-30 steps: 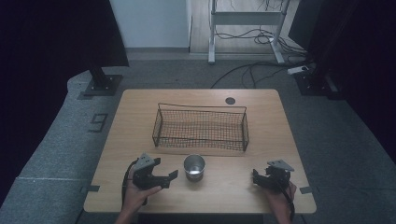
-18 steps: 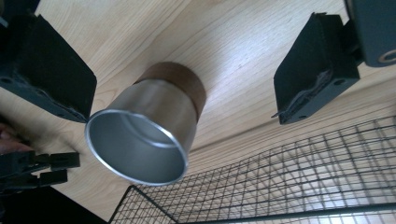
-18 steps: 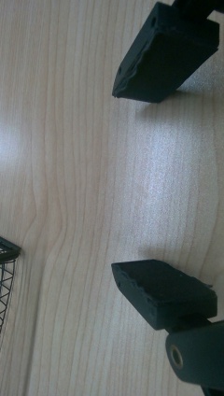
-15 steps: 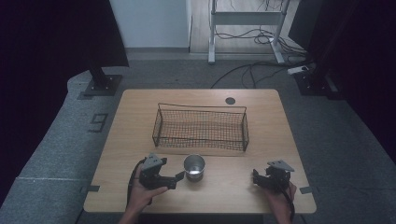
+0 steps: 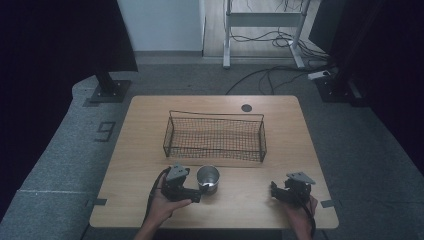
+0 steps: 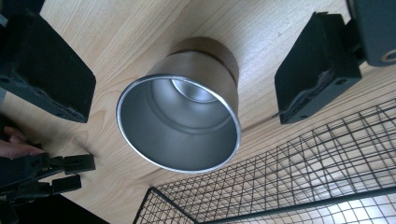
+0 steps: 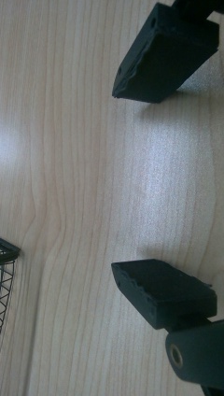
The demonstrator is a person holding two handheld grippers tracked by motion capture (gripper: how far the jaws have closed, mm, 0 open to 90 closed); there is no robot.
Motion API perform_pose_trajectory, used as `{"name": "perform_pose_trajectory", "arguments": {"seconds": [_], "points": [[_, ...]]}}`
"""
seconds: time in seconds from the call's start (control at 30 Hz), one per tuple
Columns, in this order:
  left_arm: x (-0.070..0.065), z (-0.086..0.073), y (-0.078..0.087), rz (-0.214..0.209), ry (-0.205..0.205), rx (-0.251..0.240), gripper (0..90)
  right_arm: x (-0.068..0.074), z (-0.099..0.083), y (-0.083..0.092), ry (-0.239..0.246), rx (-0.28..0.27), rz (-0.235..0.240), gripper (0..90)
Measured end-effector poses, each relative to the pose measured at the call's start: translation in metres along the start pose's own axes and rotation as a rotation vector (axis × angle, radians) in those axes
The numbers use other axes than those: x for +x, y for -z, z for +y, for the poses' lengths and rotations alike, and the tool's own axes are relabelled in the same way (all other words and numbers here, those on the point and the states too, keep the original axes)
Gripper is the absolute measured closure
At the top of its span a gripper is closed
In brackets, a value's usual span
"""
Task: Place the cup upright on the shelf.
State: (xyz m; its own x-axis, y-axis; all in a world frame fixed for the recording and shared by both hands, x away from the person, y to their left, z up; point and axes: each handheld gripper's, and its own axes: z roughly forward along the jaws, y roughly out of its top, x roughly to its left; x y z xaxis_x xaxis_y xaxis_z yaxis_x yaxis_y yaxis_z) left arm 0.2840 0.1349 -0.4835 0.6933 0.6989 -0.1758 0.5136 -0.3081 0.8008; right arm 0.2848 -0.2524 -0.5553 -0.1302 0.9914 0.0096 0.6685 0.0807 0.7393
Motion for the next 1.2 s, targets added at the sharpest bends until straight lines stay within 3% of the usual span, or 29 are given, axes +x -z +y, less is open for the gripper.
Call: {"name": "perform_pose_trajectory", "arguments": {"seconds": [0.57, 1.2], "points": [[-0.012, 0.005, -0.026, 0.000, -0.019, 0.036, 2.1, 0.000, 0.000, 0.000, -0.001, 0.000, 0.001, 13.5], [-0.013, 0.001, -0.054, 0.074, -0.045, 0.061, 5.3, 0.000, 0.000, 0.000, -0.001, 0.000, 0.001, 13.5]]}}
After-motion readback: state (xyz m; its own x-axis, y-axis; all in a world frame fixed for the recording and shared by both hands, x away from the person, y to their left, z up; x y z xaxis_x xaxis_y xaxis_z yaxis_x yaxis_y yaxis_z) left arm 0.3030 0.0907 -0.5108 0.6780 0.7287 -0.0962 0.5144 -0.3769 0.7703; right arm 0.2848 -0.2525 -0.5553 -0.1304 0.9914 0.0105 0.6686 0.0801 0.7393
